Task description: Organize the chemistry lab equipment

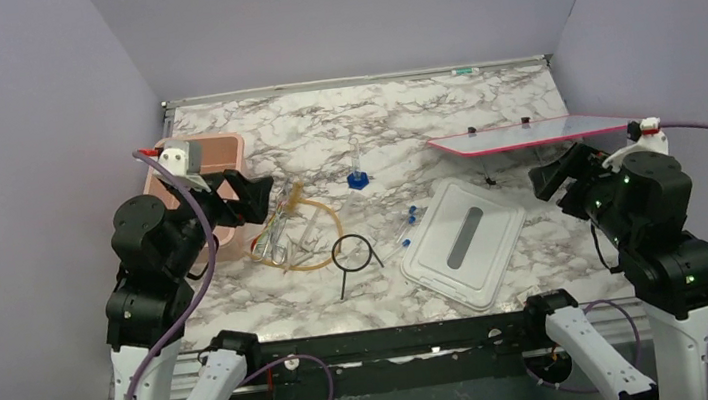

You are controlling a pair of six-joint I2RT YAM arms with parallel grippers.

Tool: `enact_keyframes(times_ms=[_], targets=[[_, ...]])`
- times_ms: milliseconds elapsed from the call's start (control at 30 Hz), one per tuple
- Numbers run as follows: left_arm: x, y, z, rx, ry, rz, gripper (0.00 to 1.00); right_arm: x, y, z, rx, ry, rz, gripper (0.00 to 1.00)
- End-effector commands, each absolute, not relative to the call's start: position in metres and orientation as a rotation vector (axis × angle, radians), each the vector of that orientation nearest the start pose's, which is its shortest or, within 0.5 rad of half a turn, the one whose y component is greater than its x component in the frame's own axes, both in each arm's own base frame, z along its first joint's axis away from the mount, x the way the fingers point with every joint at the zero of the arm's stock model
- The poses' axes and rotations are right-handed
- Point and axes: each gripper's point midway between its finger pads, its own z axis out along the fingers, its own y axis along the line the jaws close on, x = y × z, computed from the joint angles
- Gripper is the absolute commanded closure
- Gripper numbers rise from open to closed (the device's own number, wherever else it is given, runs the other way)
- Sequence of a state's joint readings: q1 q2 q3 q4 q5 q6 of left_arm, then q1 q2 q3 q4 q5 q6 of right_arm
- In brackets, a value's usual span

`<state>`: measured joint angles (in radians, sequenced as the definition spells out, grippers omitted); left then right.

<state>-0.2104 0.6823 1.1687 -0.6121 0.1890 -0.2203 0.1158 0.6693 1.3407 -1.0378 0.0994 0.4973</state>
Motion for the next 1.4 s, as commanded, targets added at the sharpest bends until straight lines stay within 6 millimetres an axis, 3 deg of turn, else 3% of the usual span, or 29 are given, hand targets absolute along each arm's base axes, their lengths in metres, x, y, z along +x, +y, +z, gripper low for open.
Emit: enact_keyframes(times_ms=[0, 200, 333, 467, 633, 733, 867, 1067, 1200, 1367], targets=[[0.221, -0.105, 0.382, 0.196, 1.665, -0.539, 0.01, 0.162, -0.004, 0.293, 0.707, 2.032, 0.147, 0.23], [0.233, -0.103, 0.372, 0.161, 1.674, -0.515, 0.01, 0.176, -0.001, 0.241, 0.828, 2.094, 0.142, 0.28], [0.247, -0.097, 0.362, 0.099, 1.706, -0.476, 0.01, 0.208, 0.005, 0.2, 0.855, 2.117, 0.149, 0.18], [0.252, -0.098, 0.36, 0.094, 1.72, -0.466, 0.01, 0.236, 0.004, 0.17, 0.978, 2.085, 0.148, 0.16], [0.255, -0.112, 0.351, 0.137, 1.749, -0.517, 0.01, 0.256, -0.011, 0.133, 1.093, 1.983, 0.071, 0.24], [0.258, -0.116, 0.344, 0.138, 1.769, -0.53, 0.01, 0.267, -0.007, 0.11, 1.136, 1.944, 0.13, 0.31], [0.262, -0.118, 0.338, 0.139, 1.788, -0.532, 0.01, 0.295, -0.003, 0.102, 1.134, 1.834, 0.224, 0.43], [0.263, -0.117, 0.336, 0.13, 1.793, -0.525, 0.01, 0.324, -0.034, 0.088, 1.172, 1.831, 0.205, 0.6], [0.265, -0.117, 0.332, 0.115, 1.807, -0.526, 0.01, 0.331, -0.05, 0.076, 1.196, 1.824, 0.235, 0.63], [0.269, -0.117, 0.328, 0.102, 1.825, -0.523, 0.01, 0.339, -0.049, 0.051, 1.202, 1.874, 0.297, 0.66]])
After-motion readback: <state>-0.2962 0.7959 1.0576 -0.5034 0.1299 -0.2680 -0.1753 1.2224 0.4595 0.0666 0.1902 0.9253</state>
